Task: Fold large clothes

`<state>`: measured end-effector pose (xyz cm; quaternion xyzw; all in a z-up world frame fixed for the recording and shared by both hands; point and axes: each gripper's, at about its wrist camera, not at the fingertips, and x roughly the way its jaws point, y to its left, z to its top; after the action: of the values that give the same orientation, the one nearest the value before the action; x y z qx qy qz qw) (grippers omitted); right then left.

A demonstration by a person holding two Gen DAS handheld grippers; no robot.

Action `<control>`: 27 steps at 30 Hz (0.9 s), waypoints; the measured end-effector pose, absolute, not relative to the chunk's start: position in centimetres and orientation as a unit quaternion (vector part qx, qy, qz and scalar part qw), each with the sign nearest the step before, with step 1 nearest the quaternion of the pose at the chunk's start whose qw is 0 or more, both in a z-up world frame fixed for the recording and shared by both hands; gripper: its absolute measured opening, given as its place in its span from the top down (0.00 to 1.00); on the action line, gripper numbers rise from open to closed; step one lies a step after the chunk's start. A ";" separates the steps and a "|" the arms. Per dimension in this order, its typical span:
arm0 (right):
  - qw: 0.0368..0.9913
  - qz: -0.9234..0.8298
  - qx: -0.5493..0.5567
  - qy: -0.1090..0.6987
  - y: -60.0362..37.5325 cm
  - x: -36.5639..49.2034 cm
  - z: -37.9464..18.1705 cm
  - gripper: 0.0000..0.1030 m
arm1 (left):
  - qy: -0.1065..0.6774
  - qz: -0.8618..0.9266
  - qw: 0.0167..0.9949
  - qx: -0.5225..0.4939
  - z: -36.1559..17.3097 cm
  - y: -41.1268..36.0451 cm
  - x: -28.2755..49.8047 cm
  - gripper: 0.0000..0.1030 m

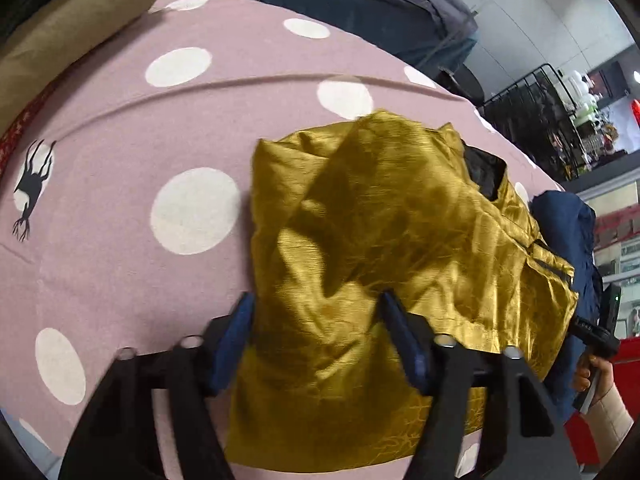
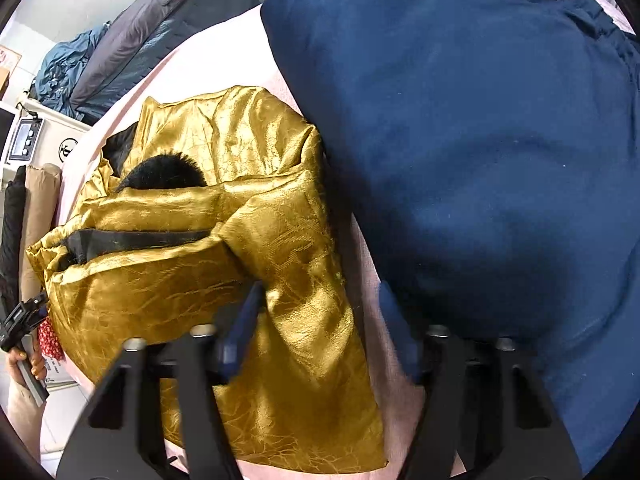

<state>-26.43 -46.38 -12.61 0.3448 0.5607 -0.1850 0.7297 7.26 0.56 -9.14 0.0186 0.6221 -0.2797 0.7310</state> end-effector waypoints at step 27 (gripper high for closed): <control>0.806 -0.270 0.164 0.501 -47.4 -15.8 -3.8 0.93 | 0.563 -0.223 0.790 0.098 -6.5 -4.6 13.4 0.91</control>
<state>-15.75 -47.39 -3.78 0.1641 0.5008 -0.2699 0.8059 13.45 -4.57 -6.45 0.0978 0.5631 -0.2230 0.7897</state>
